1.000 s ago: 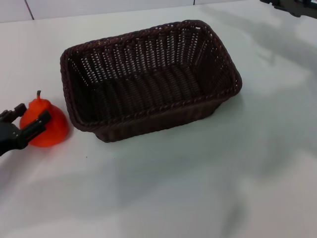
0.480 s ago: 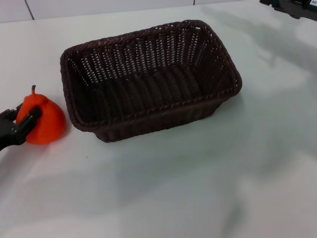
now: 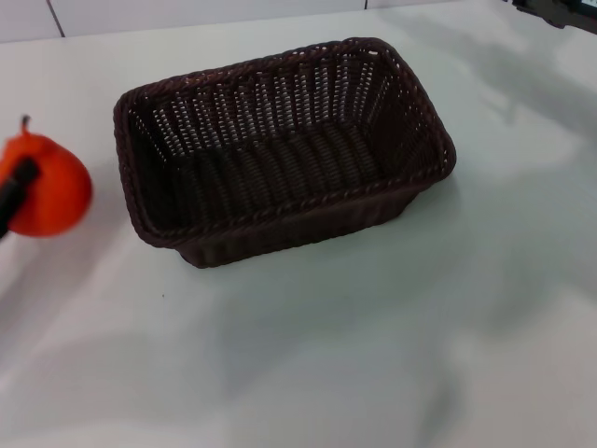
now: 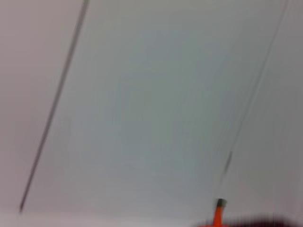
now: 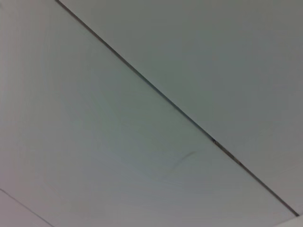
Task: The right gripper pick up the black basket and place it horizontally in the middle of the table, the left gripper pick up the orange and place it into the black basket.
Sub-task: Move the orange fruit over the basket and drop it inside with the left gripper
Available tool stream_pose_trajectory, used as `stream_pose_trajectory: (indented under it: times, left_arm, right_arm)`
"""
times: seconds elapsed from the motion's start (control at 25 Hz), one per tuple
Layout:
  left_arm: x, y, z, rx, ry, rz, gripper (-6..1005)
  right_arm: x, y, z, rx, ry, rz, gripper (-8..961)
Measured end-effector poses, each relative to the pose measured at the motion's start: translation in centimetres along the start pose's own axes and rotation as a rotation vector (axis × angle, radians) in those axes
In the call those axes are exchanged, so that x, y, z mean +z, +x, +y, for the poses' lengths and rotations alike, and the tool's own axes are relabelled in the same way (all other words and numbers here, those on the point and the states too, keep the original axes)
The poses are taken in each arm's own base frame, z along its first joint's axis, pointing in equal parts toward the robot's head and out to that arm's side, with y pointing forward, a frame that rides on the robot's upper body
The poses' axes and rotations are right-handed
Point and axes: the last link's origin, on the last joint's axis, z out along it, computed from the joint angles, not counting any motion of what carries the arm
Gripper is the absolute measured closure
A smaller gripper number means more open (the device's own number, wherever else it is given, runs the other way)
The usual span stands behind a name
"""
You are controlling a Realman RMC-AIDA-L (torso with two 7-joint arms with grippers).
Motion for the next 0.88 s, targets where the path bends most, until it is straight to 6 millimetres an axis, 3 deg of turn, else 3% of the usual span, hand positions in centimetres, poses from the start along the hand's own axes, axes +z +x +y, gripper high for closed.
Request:
stream_pose_trajectory:
  times: [0.16, 0.28, 0.48, 0.76, 0.88]
  left_arm:
    - [-0.8, 2.1, 0.0, -0.053, -0.003, 0.154, 739]
    - [0.1, 3.5, 0.5, -0.093, -0.043, 0.234, 756]
    - [4.2, 4.8, 2.6, -0.138, -0.163, 0.266, 795]
    - [9.4, 4.6, 5.3, -0.163, -0.301, 0.112, 875]
    - [10.7, 4.2, 5.9, -0.178, -0.305, 0.067, 820]
  right_arm:
    - [0.0, 0.1, -0.1, -0.021, 0.013, 0.033, 141]
    - [0.2, 0.1, -0.5, -0.053, 0.033, 0.067, 141]
    - [1.1, -0.1, -1.3, -0.115, 0.063, 0.110, 142]
    - [2.2, -0.5, -2.0, -0.193, 0.066, 0.155, 142]
    - [2.6, -0.6, -2.2, -0.222, 0.069, 0.177, 142]
